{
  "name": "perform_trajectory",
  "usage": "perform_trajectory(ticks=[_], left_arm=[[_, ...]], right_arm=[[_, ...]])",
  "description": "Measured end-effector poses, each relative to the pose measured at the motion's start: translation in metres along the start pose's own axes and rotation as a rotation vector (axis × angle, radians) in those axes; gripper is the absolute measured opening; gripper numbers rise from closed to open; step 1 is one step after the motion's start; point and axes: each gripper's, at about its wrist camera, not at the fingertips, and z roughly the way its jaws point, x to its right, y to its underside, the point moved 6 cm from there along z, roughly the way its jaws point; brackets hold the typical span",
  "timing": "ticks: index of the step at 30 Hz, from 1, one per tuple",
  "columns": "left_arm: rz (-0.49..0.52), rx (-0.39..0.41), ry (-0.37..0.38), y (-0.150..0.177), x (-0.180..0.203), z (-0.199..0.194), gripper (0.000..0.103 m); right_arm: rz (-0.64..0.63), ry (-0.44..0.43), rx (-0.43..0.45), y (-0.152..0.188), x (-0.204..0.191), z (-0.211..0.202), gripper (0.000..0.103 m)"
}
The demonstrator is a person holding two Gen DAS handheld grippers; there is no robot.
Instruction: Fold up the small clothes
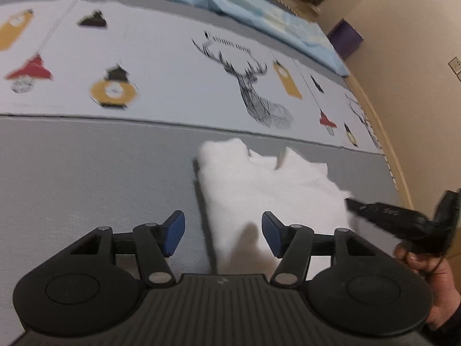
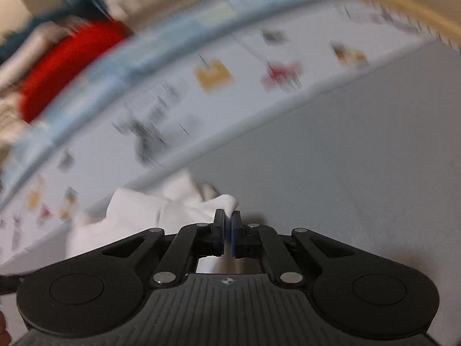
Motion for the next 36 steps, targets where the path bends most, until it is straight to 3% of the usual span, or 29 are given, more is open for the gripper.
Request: perform_trajectory(ticks=[2,4,6,8,10,13,14,15,16,18,19,22,26,28,29,30,33,36], left_arm=[[-0.023,-0.026,-0.001,0.002,-0.002,0.011,0.066],[-0.066,-0.055,0.015,0.005,-0.005,0.020,0.066],[-0.114,-0.074,0.038,0.004,-0.009,0.029,0.066],[-0.148,-0.086,0.051,0.003,-0.013,0.038,0.067],[-0.176,-0.104,0.060,0.004,-0.016,0.048,0.067],[-0.131,-0.100,0.068,0.004,-0.009,0.058,0.066],[-0.104,-0.092,0.067,0.003,-0.005,0.058,0.061],[-0.077,-0.083,0.063,0.002,-0.002,0.058,0.043],[-0.052,-0.074,0.052,0.001,0.000,0.057,0.028],[-0.021,-0.051,0.034,-0.003,0.001,0.049,0.023],[-0.007,-0.027,0.013,-0.008,0.001,0.041,0.022],[0.030,0.099,-0.046,-0.037,-0.011,0.001,0.021],[0.034,0.285,-0.071,-0.077,-0.042,-0.061,0.022],[0.036,0.386,-0.113,-0.094,-0.061,-0.087,0.035],[0.033,0.430,-0.149,-0.101,-0.070,-0.096,0.040],[0.029,0.461,-0.183,-0.105,-0.082,-0.104,0.049],[-0.042,0.431,-0.177,-0.107,-0.107,-0.108,0.048],[-0.001,0.343,-0.144,-0.096,-0.109,-0.096,0.048]], right_arm=[[-0.014,0.001,0.070,-0.004,-0.004,-0.017,0.015],[-0.035,-0.055,0.104,-0.006,-0.012,-0.031,0.027],[-0.060,-0.104,0.041,0.004,-0.019,-0.031,0.059],[-0.082,-0.124,-0.116,0.024,-0.021,-0.011,0.069],[-0.112,-0.065,-0.210,0.043,-0.018,0.008,0.068],[-0.096,-0.061,-0.198,0.045,-0.023,0.012,0.070],[-0.096,-0.078,-0.188,0.043,-0.028,0.011,0.056],[-0.087,-0.083,-0.182,0.041,-0.032,0.012,0.044],[-0.087,-0.078,-0.171,0.040,-0.039,0.012,0.039],[-0.105,-0.083,-0.128,0.034,-0.054,0.011,0.028],[-0.106,-0.109,-0.100,0.030,-0.064,0.011,0.027],[-0.119,-0.214,-0.025,0.011,-0.102,0.014,0.024],[-0.167,-0.354,0.077,-0.005,-0.156,0.006,0.024],[-0.210,-0.383,0.116,-0.010,-0.181,0.006,0.027],[-0.238,-0.354,0.117,-0.011,-0.189,0.015,0.033],[-0.259,-0.298,0.112,-0.012,-0.192,0.024,0.047],[-0.309,-0.093,0.143,-0.015,-0.184,0.042,0.051],[-0.216,-0.153,0.109,-0.020,-0.174,0.038,0.051]])
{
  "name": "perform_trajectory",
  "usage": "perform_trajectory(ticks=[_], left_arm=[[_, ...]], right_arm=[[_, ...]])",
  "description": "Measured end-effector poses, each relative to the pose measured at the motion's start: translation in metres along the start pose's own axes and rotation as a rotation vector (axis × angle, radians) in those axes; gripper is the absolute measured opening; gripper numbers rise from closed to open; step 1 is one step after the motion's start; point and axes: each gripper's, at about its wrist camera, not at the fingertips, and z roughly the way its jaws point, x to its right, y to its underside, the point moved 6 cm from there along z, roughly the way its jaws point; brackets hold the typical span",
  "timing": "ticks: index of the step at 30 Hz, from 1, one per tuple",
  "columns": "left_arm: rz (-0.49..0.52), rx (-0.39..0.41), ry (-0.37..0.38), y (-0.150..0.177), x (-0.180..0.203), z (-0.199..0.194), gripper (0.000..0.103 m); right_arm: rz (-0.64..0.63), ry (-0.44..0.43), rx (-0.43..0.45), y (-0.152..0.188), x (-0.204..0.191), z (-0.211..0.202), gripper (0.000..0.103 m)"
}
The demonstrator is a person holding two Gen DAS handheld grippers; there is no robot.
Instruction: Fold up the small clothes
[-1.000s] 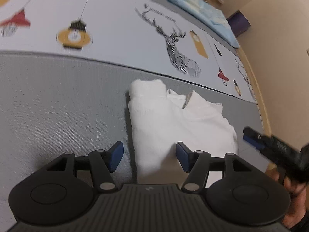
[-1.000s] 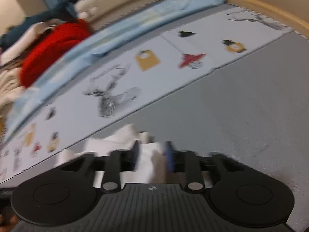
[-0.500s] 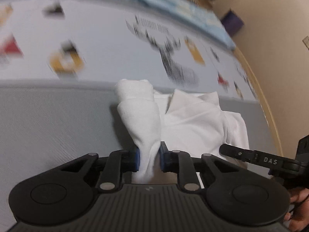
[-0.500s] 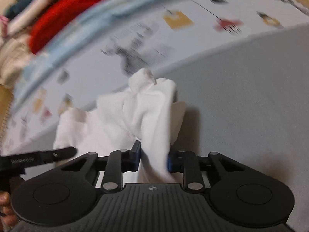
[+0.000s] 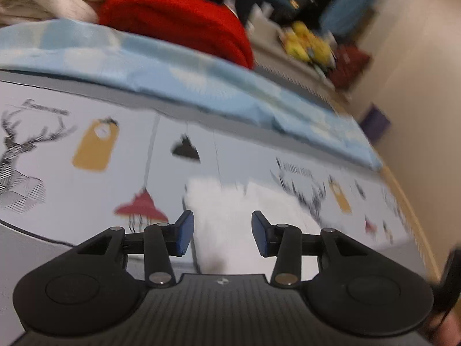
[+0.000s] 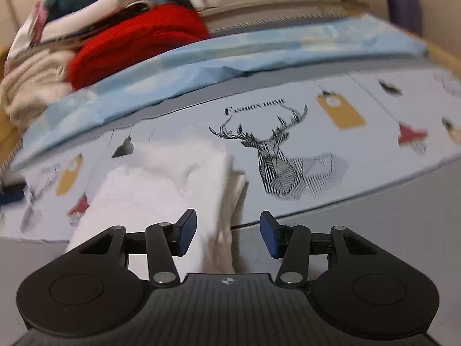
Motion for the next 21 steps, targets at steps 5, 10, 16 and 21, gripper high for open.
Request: perform_trajectory(ticks=[5,10,16,21], left_arm=[[0.017,-0.185,0.028,0.037,0.002,0.033,0.050],[-0.078,-0.401,0.005,0.079,-0.015,0.061,0.028],[-0.008,-0.449,-0.046,0.087,-0.031,0.048,0.006],[0.067,-0.397,-0.061,0.079,-0.024,0.027,0.012]], right_arm=[[-0.058,-0.004,-0.168,0.031,-0.003,0.018,0.050],[-0.002,-0.007,-0.231,0.046,-0.001,0.017,0.014],[0.049,-0.013,-0.306,0.053,0.007,0.013,0.011],[0.013,0.026,-0.236,0.046,0.001,-0.002,0.024]])
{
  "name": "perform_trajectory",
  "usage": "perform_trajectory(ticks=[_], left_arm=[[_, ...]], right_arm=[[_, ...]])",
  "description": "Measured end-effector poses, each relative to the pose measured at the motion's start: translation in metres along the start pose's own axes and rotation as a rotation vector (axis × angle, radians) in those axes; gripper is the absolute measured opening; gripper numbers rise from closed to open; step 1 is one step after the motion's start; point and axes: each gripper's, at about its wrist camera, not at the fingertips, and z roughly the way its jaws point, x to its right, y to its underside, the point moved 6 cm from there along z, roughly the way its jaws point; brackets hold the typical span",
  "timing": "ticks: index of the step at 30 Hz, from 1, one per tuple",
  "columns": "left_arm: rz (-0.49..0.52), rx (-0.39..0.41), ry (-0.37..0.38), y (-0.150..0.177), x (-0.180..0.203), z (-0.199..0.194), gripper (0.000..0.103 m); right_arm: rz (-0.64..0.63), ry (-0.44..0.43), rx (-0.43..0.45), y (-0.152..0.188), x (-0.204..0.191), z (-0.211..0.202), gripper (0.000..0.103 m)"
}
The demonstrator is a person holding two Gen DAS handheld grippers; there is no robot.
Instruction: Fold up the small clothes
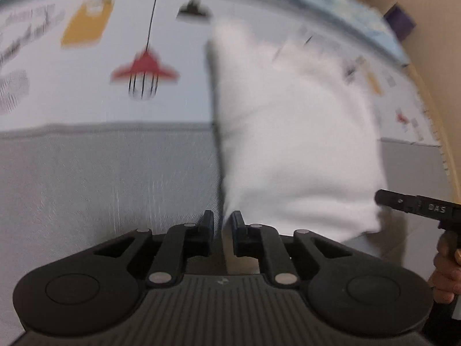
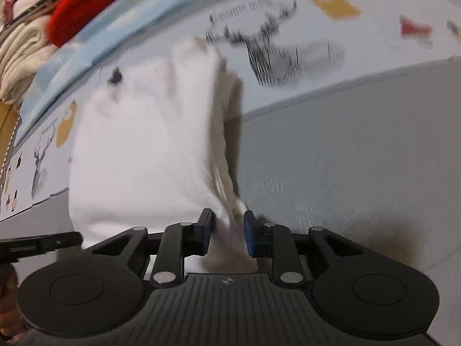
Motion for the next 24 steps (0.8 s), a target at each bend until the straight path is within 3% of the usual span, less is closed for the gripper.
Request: perform_trajectory(ticks=[2,3,5,6,7,9,11,13,16,18,20,24], left_arm=[[0.077,0.077,0.013,-0.002,0.009,-0.020,0.012],[0.100,0.085,0.024,0.001,0.012,-0.022,0.012],[0.119,0.008,-0.005,0.008,0.016,-0.003,0.012],[0.148,-0.051,-0.058,0.019,0.015,0.010,0.013],[0.192,-0.101,-0.127,0.030,0.012,0.023,0.021],[0.215,-0.065,-0.169,0.033,0.014,0.012,0.023],[0.192,0.011,-0.184,0.030,0.019,-0.017,0.036],[0.164,0.117,-0.220,0.030,0.024,-0.053,0.068],[0.154,0.263,-0.301,0.032,0.040,-0.103,0.093],[0.157,0.363,-0.336,0.043,0.058,-0.136,0.100],[0.156,0.442,-0.353,0.054,0.085,-0.163,0.103],[0.123,0.556,-0.381,0.100,0.114,-0.190,0.103]], right_arm=[[-0.101,0.012,0.094,-0.004,-0.013,-0.015,0.024],[-0.138,0.014,0.083,-0.002,-0.016,-0.012,0.024],[-0.155,0.029,-0.059,0.013,-0.010,0.013,0.024],[-0.159,0.064,-0.143,0.024,-0.001,0.029,0.030],[-0.154,0.094,-0.169,0.029,0.006,0.035,0.037],[-0.121,0.115,-0.127,0.021,0.004,0.023,0.042],[-0.167,0.133,-0.006,0.006,-0.003,-0.008,0.042],[-0.201,0.161,0.101,-0.006,-0.008,-0.040,0.046],[-0.200,0.122,0.199,-0.013,-0.008,-0.087,0.054],[-0.211,0.116,0.267,-0.004,-0.005,-0.117,0.080],[-0.234,0.150,0.331,0.013,-0.002,-0.143,0.097],[-0.270,0.185,0.374,0.056,0.004,-0.165,0.099]])
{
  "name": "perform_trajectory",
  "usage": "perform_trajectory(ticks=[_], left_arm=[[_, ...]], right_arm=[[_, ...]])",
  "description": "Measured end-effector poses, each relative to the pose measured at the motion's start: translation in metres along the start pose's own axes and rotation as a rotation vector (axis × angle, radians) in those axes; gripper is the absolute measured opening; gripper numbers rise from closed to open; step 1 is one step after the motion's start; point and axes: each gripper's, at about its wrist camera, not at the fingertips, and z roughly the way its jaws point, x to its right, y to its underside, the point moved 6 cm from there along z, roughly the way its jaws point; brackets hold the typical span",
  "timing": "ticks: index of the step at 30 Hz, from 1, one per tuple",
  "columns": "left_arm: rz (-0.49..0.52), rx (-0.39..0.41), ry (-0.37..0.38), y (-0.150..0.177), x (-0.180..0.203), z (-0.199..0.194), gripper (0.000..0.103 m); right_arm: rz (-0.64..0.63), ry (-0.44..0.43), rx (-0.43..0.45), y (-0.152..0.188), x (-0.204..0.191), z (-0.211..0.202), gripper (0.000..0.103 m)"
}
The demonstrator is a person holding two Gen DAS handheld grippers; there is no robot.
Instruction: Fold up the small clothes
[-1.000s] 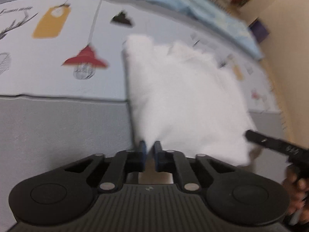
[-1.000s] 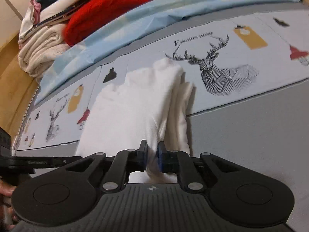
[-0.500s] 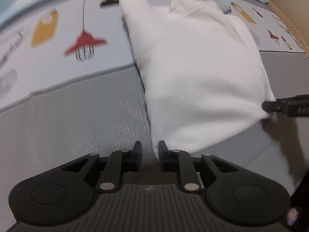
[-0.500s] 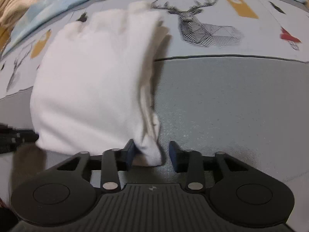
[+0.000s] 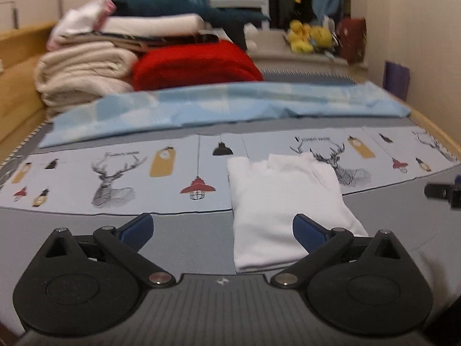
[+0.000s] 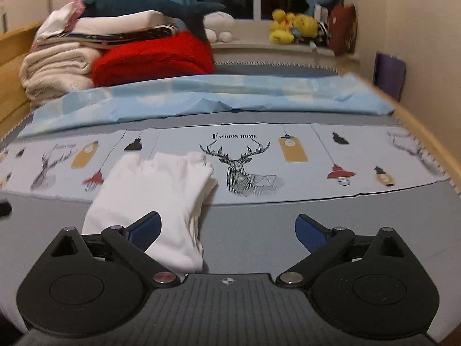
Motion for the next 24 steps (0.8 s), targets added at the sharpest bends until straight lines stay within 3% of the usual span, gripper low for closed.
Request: perform_trajectory(ticks=[2,4,6,9,12,15,24], left_arm=[[-0.007,0.008,-0.015,0.024,0.012,-0.008,0.103],[-0.041,-0.097,-0.011,0.045,0.022,-0.004,0.103],[-0.076,-0.133,0.024,0.053,0.030,-0.002,0.103],[-0.031,-0.123,-0.015,0.049,0.036,-0.004,0.103],[-0.091,-0.081,0.004,0.046,0.034,-0.019,0.103],[-0.135,-0.091,0.014,0.053,0.035,-0.028,0.103],[-0.066,-0.070,-0.006,0.059,0.039,-0.012,0.103]], right_arm=[[0.032,-0.008,-0.005,0.014,0.000,-0.009,0.099],[0.051,-0.006,-0.031,0.029,0.000,-0.015,0.099],[0.053,-0.003,-0.059,0.038,-0.003,-0.021,0.099],[0.028,-0.018,-0.084,0.046,-0.007,-0.022,0.099],[0.031,-0.020,-0.078,0.047,-0.008,-0.025,0.099],[0.046,-0.019,-0.094,0.051,-0.009,-0.023,0.099],[-0.006,-0.038,-0.115,0.054,-0.023,-0.017,0.099]])
